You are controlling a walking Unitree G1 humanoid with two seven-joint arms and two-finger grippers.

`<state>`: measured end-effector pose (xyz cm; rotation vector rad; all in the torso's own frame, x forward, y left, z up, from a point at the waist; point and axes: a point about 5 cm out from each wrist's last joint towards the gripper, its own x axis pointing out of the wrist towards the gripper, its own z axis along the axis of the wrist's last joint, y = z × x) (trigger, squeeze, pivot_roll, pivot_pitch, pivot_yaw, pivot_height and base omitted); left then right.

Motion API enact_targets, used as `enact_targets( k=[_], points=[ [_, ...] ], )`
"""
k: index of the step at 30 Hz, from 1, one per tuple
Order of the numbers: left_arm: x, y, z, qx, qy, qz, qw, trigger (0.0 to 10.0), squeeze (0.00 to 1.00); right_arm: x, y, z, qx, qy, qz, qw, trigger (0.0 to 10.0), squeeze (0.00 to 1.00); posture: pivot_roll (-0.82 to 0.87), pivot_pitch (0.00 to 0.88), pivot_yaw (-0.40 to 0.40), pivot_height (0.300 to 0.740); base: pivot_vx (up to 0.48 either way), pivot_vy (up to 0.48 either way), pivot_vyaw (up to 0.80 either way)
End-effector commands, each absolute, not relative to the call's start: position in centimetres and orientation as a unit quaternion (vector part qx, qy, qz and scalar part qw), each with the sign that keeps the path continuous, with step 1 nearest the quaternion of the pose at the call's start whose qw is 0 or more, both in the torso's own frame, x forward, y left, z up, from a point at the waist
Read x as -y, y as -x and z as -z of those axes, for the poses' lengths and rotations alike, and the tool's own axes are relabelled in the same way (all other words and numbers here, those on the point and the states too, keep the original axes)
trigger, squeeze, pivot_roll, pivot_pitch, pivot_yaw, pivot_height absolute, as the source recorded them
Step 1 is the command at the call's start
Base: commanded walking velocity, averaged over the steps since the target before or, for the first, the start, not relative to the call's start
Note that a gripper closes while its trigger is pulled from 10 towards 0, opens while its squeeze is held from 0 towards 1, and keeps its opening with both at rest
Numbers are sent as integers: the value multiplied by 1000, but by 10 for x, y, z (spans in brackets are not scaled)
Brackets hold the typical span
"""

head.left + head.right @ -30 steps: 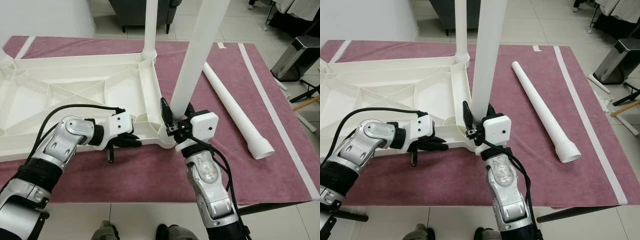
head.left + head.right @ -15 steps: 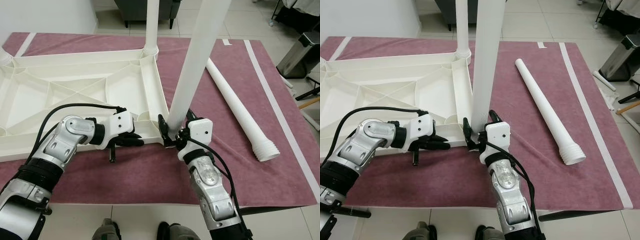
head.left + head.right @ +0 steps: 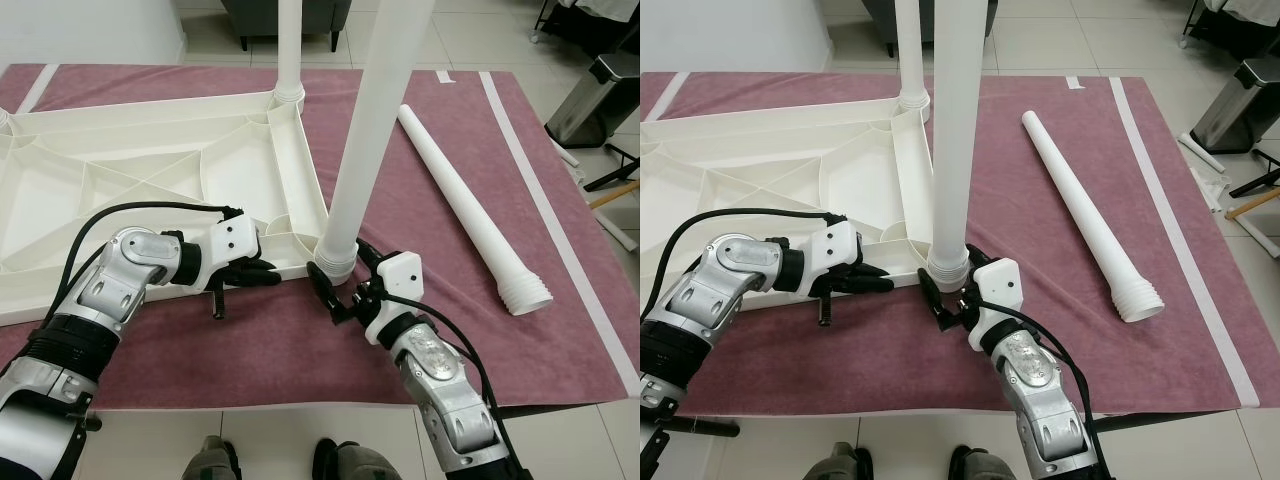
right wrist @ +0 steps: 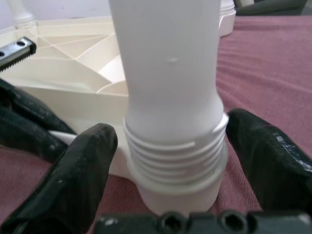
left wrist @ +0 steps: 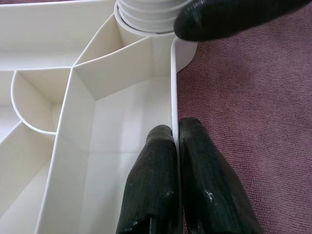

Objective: Building children table

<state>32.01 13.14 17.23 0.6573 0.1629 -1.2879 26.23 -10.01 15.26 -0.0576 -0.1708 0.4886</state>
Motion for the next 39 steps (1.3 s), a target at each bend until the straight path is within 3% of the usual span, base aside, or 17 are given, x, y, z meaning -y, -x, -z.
enact_targets(
  k=[1, 12, 13, 15, 16, 17, 18, 26, 39],
  points=[
    [-145, -326, -172, -82, -303, 544, 778, 10000, 0, 103, -263, -161, 101, 34, -239, 965, 10000, 0, 90, 177, 22, 740, 0, 0, 0],
    [-144, -325, -171, -82, -302, 546, 777, 10000, 0, 110, -271, -173, 123, 40, -227, 965, 10000, 0, 91, 178, 23, 740, 0, 0, 0],
    [-144, -325, -171, -82, -302, 545, 778, 10000, 0, 109, -271, -173, 123, 41, -234, 964, 10000, 1000, 91, 178, 24, 740, 0, 0, 0],
    [-144, -325, -171, -81, -302, 545, 778, 10000, 0, 107, -271, -174, 123, 40, -250, 960, 10000, 1000, 92, 178, 24, 740, 0, 0, 0],
    [-144, -325, -171, -81, -302, 545, 778, 10000, 0, 106, -271, -175, 123, 40, -256, 958, 10000, 227, 92, 178, 24, 740, 0, 0, 0],
    [-144, -325, -172, -81, -301, 545, 778, 10000, 0, 105, -270, -176, 124, 41, -268, 955, 10000, 227, 92, 178, 25, 740, 0, 0, 0],
    [-145, -325, -172, -81, -301, 545, 778, 10000, 0, 103, -270, -177, 124, 42, -280, 951, 10000, 0, 92, 178, 25, 740, 0, 0, 0],
    [-144, -325, -172, -80, -300, 547, 777, 10000, 0, 98, -269, -191, 130, 61, -362, 921, 10000, 0, 93, 175, 27, 740, 0, 0, 0],
    [-144, -324, -172, -79, -298, 550, 776, 10000, 0, 105, -281, -202, 132, 82, -395, 906, 10000, 0, 99, 176, 24, 740, 0, 0, 0]
  ],
)
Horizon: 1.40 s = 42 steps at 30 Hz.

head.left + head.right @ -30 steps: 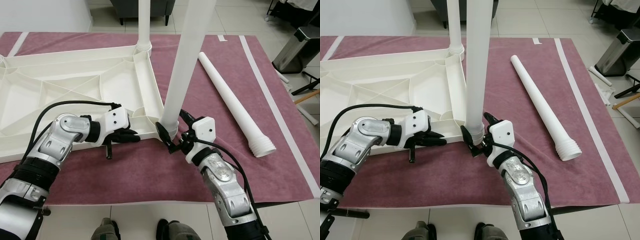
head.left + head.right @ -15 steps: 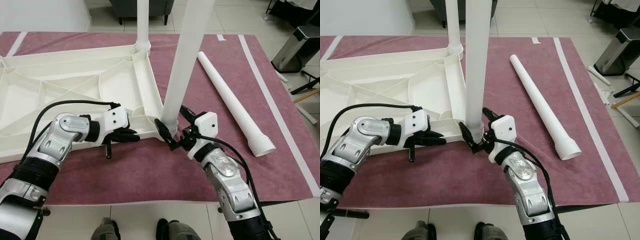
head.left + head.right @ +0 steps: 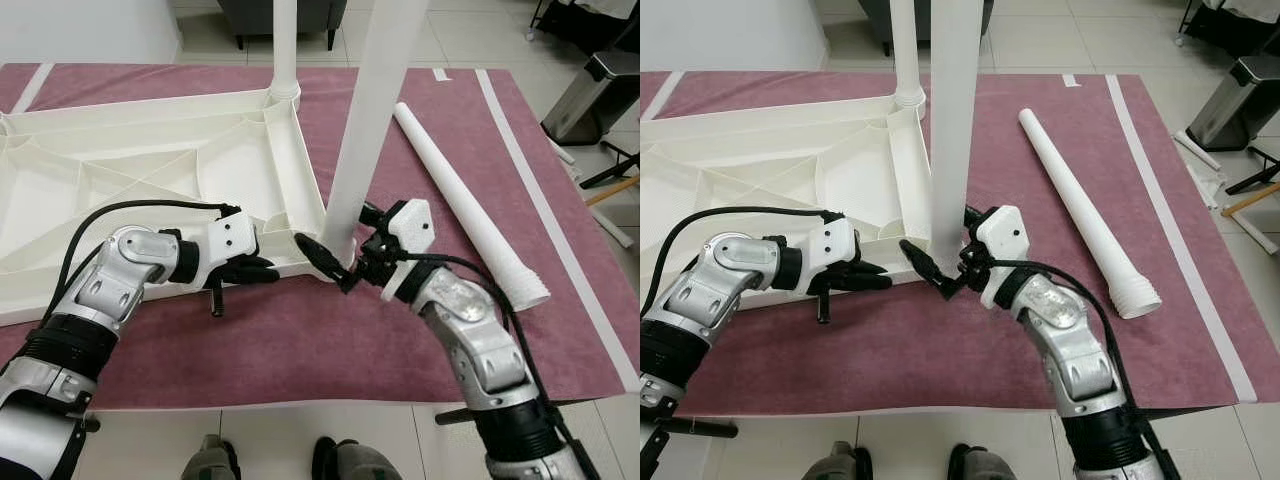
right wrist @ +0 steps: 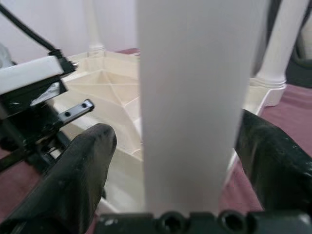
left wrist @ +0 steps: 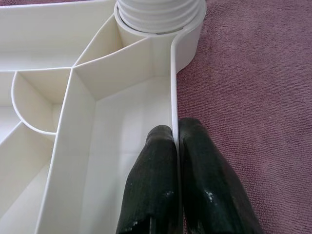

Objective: Building children table

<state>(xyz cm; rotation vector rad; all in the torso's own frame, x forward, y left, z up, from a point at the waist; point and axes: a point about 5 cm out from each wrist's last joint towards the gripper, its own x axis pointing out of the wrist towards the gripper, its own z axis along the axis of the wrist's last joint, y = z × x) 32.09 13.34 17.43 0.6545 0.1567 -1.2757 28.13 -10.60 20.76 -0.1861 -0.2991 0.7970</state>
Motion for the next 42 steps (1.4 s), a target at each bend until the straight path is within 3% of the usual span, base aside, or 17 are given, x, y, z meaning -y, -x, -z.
enact_targets(
  k=[1, 14, 17, 26, 27, 28, 30, 31, 32, 33, 37, 38, 42],
  points=[
    [-144, -323, -172, -78, -297, 552, 775, 10000, 0, 110, -285, -205, 124, 87, -412, 899, 10000, 0, 99, 176, 25, 740, 0, 0, 0],
    [-139, -318, -177, -54, -295, 570, 765, 10000, 0, 130, -303, -214, 70, 121, -517, 845, 10000, 0, 105, 169, 24, 740, 0, 0, 0],
    [-138, -315, -177, -48, -298, 575, 760, 10000, 0, 130, -310, -219, 57, 132, -553, 820, 10000, 0, 111, 167, 21, 740, 0, 0, 0],
    [-136, -314, -180, -30, -303, 571, 762, 10000, 0, 125, -318, -220, 47, 141, -581, 800, 10000, 0, 118, 163, 18, 740, 0, 0, 0],
    [-135, -313, -181, -27, -302, 570, 763, 10000, 212, 125, -320, -220, 48, 142, -583, 798, 10000, 0, 121, 162, 15, 740, 0, 0, 0],
    [-135, -313, -182, -22, -300, 569, 765, 10000, 867, 124, -321, -220, 49, 143, -585, 797, 10000, 0, 122, 162, 14, 740, 0, 0, 0],
    [-134, -313, -182, -18, -298, 569, 766, 10000, 867, 123, -322, -220, 49, 144, -585, 796, 10000, 0, 123, 162, 13, 740, 0, 0, 0],
    [-134, -312, -184, -13, -295, 571, 766, 10000, 1000, 123, -323, -220, 50, 145, -589, 794, 10000, 0, 123, 161, 13, 740, 0, 0, 0],
    [-133, -313, -185, -6, -290, 566, 771, 10000, 1000, 123, -323, -220, 50, 146, -590, 793, 10000, 0, 124, 162, 14, 740, 0, 0, 0],
    [-132, -313, -187, -2, -282, 565, 775, 10000, 871, 123, -324, -220, 51, 146, -590, 792, 10000, 0, 124, 162, 14, 740, 0, 0, 0],
    [-131, -313, -188, 1, -277, 564, 778, 10000, 871, 123, -324, -220, 51, 147, -591, 792, 10000, 0, 124, 162, 14, 740, 0, 0, 0],
    [-129, -313, -191, 11, -264, 567, 781, 10000, 0, 123, -324, -220, 51, 147, -592, 791, 10000, 0, 120, 164, 16, 740, 0, 0, 0],
    [-126, -312, -199, 30, -233, 575, 784, 10000, 0, 123, -325, -221, 52, 149, -594, 789, 10000, 0, 119, 166, 16, 740, 0, 0, 0]
  ],
)
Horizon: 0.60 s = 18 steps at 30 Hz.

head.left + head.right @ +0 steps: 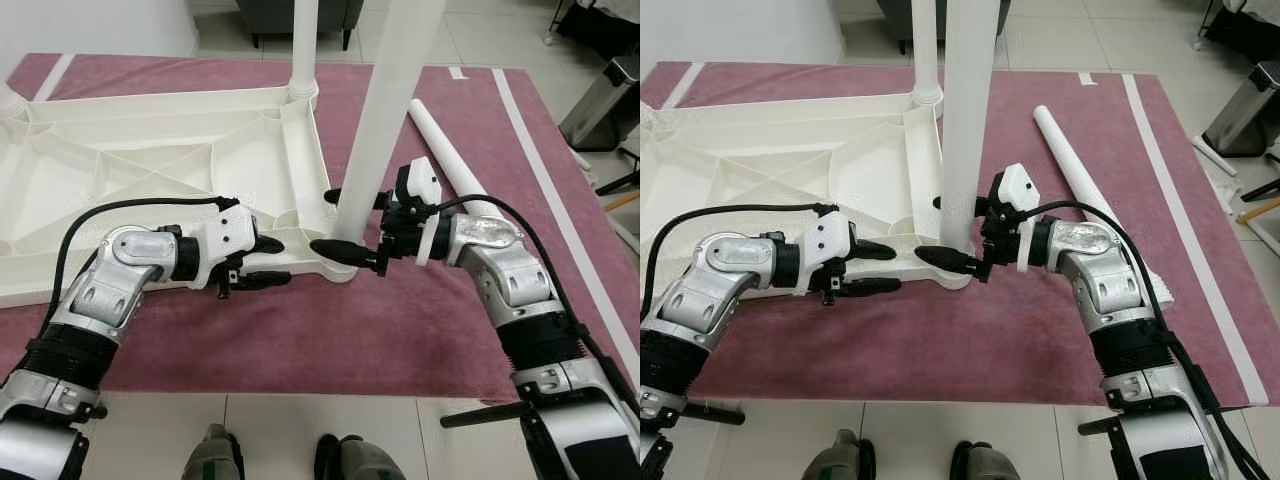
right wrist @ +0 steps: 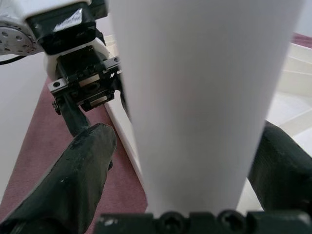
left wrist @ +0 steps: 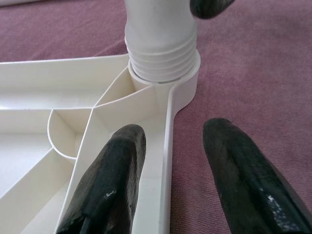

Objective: Building children table

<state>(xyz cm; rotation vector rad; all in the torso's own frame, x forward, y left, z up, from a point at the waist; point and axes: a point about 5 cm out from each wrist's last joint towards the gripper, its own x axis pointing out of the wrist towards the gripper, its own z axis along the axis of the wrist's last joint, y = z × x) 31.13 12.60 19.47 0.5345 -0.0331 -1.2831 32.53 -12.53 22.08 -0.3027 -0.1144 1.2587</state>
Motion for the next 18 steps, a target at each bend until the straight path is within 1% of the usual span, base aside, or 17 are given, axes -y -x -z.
enact_targets(
  k=[1, 3, 4, 7, 13, 16, 18],
  points=[
    [-125, -311, -202, 36, -224, 578, 784, 10000, 0, 123, -326, -221, 53, 150, -594, 788, 10000, 0, 119, 166, 16, 740, 0, 0, 0],
    [-125, -311, -202, 36, -224, 578, 784, 10000, 0, 123, -326, -221, 53, 150, -594, 788, 10000, 0, 119, 166, 16, 740, 0, 0, 0],
    [-123, -310, -204, 40, -211, 583, 784, 10000, 0, 123, -326, -221, 53, 151, -594, 788, 10000, 0, 118, 168, 17, 740, 0, 0, 0],
    [-117, -313, -204, 38, -189, 579, 792, 10000, 0, 124, -329, -224, 57, 154, -591, 790, 10000, 0, 119, 171, 15, 740, 0, 0, 0],
    [-114, -318, -202, 34, -192, 568, 799, 10000, 0, 124, -330, -225, 60, 155, -589, 791, 10000, 0, 117, 174, 20, 740, 0, 0, 0],
    [-109, -327, -201, 31, -194, 545, 815, 10000, 0, 124, -330, -224, 60, 155, -588, 792, 10000, 0, 113, 172, 19, 740, 0, 0, 0],
    [-106, -328, -202, 34, -186, 543, 818, 10000, 0, 125, -330, -223, 60, 156, -588, 791, 10000, 0, 110, 171, 19, 740, 0, 0, 0]
  ],
)
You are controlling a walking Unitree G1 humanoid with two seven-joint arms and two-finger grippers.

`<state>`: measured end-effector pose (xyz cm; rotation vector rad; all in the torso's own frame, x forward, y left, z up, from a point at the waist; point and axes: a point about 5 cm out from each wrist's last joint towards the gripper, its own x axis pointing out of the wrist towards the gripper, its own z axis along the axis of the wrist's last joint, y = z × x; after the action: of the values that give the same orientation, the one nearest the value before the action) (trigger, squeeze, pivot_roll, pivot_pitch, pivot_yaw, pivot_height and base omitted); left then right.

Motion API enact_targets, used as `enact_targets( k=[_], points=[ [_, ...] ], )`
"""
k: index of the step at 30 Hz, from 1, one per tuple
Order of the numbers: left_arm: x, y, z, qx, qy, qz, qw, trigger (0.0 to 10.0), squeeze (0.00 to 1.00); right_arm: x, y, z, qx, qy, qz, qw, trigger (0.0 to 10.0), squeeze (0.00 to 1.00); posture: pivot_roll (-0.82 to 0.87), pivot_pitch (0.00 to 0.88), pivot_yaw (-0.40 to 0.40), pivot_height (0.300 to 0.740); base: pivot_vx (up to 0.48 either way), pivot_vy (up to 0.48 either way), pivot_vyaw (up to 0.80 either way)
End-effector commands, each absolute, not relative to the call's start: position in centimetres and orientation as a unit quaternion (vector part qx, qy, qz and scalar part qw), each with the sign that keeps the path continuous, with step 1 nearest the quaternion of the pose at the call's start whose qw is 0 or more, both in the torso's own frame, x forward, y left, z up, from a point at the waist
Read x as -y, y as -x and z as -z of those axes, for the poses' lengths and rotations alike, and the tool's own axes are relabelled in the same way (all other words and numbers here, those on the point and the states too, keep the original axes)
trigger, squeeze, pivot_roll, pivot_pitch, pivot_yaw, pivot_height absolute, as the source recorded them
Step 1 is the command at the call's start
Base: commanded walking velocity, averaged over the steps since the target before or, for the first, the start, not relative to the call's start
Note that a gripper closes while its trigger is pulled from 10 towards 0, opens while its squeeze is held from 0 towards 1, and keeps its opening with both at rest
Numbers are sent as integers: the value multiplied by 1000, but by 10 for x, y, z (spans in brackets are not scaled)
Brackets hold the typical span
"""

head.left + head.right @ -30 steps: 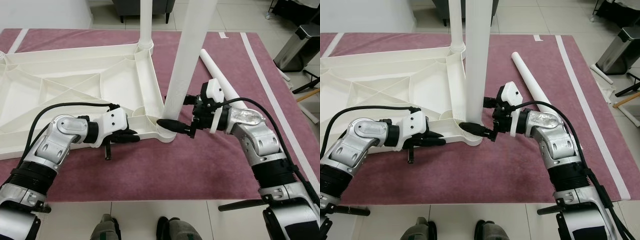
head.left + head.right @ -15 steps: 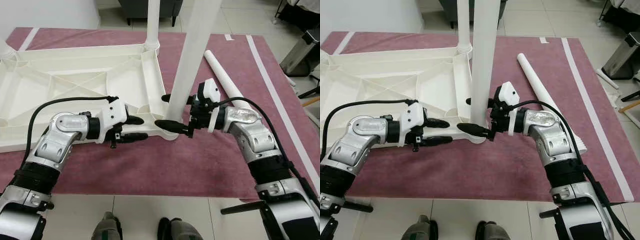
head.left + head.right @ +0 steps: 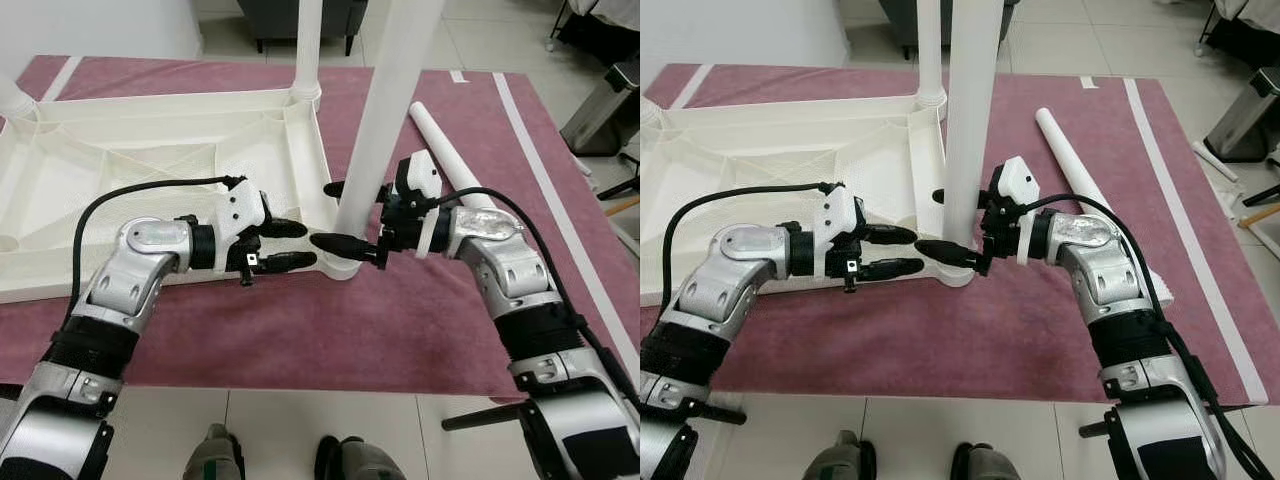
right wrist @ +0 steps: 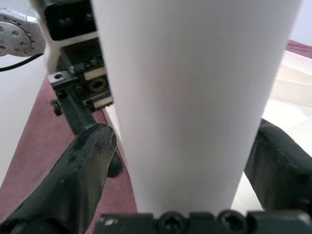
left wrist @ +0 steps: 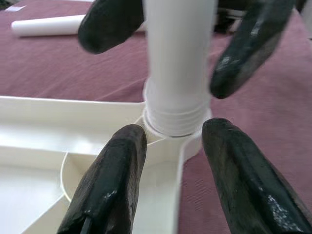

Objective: Building children table

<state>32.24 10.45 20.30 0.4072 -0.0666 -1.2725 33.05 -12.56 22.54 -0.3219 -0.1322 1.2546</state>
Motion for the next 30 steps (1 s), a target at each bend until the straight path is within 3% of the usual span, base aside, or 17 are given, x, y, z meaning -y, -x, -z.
enact_targets(
  k=[1, 9, 17, 20, 30],
  points=[
    [-103, -329, -202, 37, -177, 542, 821, 10000, 0, 125, -330, -223, 60, 157, -588, 791, 10000, 0, 110, 171, 19, 740, 0, 0, 0],
    [-101, -329, -197, 35, -170, 533, 828, 10000, 0, 127, -331, -225, 59, 162, -589, 790, 10000, 0, 95, 167, 8, 740, 0, 0, 0],
    [-112, -315, -175, 6, -170, 563, 809, 10000, 0, 130, -335, -229, 59, 170, -586, 790, 10000, 0, 94, 170, -5, 740, 0, 0, 0],
    [-115, -315, -171, 2, -158, 559, 814, 10000, 0, 129, -335, -229, 60, 170, -586, 790, 10000, 0, 91, 171, -9, 740, 0, 0, 0],
    [-112, -316, -168, 35, -143, 559, 816, 10000, 0, 131, -335, -230, 59, 171, -589, 787, 10000, 0, 68, 160, -31, 740, 0, 0, 0]
  ],
)
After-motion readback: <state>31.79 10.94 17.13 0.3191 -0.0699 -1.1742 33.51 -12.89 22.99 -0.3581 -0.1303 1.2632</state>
